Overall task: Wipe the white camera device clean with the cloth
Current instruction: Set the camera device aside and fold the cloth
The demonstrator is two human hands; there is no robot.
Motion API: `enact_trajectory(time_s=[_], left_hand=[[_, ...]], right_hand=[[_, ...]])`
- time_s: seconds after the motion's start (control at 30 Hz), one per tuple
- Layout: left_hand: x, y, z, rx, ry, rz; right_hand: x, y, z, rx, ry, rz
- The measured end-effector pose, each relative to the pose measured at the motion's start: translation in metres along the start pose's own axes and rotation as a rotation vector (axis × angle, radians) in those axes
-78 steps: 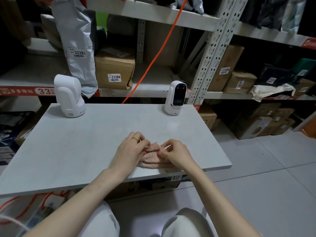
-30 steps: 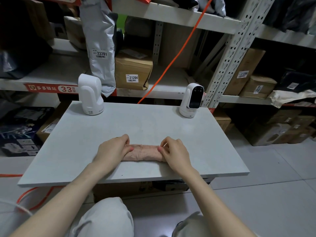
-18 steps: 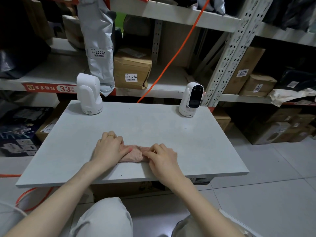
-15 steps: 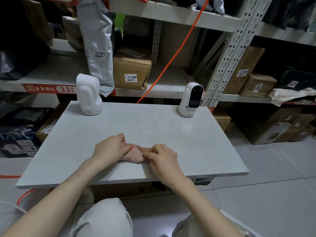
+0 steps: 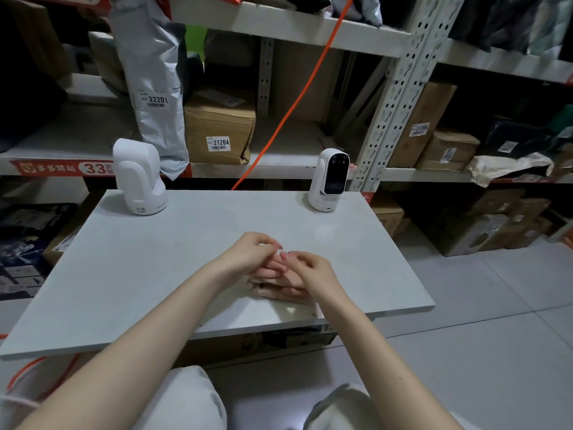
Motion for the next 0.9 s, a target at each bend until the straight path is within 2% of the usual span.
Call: enact_trajectory(time_s=[0.07, 0.13, 0.23, 0.33, 0.5, 0.6, 0.7, 0.8, 0.9], left_hand=[[0.000, -0.001, -0.002, -0.026, -0.002, 0.066], [0.007, -0.003, -0.009, -0.082, -0.093, 0.186], [0.019, -0.007, -0.024, -0.221, -0.487, 0.310], [0.019, -0.006, -0.038, -0.221, -0.770, 0.241], [0.016, -0.011, -0.051, -0.018, -0.903, 0.138], [0.016, -0.012, -0.046, 0.023, -0.841, 0.094], [0.017, -0.010, -0.040, 0.017, -0.687, 0.033], [0.019, -0.007, -0.037, -0.039, -0.506, 0.003], [0.020, -0.005, -0.030, -0.073, -0.337, -0.020]], right_hand=[[0.006, -0.003, 0.009, 0.007, 0.022, 0.076], [0.013, -0.005, 0.011, 0.073, 0.219, 0.154], [0.021, -0.003, 0.007, 0.150, 0.465, 0.165], [0.023, -0.002, 0.007, 0.160, 0.599, 0.133], [0.018, -0.004, 0.004, 0.242, 0.895, 0.042], [0.012, -0.009, -0.006, 0.279, 0.831, -0.105], [0.007, -0.017, -0.009, 0.214, 0.821, -0.283], [0.009, -0.027, -0.009, 0.158, 0.870, -0.327], [0.016, -0.032, -0.013, 0.136, 0.749, -0.334]])
Point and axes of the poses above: each hand's wrist, its own y-axis away from the middle knuckle, its own x-axis out of the back of the hand, z = x × y, the point moved 1 cm from there along -y, towards the middle knuckle, and after that the axes turned 8 degrees about -y, right-handed, at the moved point
